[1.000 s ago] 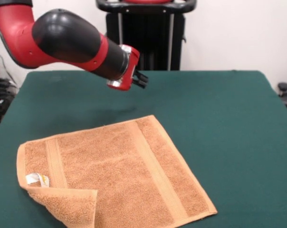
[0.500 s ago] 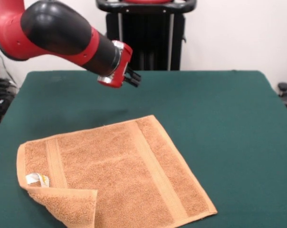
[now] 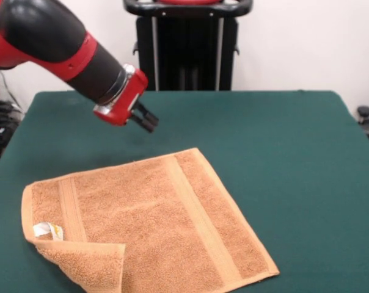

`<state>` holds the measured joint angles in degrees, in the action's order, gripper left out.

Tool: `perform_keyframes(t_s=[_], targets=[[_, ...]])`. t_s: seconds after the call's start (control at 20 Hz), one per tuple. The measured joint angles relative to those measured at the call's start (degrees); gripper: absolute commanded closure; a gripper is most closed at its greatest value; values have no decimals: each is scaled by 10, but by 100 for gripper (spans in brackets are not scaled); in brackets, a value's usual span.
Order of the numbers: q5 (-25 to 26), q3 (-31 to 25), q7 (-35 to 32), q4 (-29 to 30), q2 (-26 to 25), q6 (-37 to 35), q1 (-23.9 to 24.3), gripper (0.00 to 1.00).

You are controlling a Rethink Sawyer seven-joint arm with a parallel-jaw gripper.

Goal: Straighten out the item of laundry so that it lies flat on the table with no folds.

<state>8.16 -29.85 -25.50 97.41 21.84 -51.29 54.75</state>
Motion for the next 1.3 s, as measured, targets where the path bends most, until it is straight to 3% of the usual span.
perform_keyframes(t_s=[0.5, 1.3], targets=[[0, -4, 0, -3, -1, 83, 3, 100], [0, -109, 0, 16, -36, 247, 101, 100]])
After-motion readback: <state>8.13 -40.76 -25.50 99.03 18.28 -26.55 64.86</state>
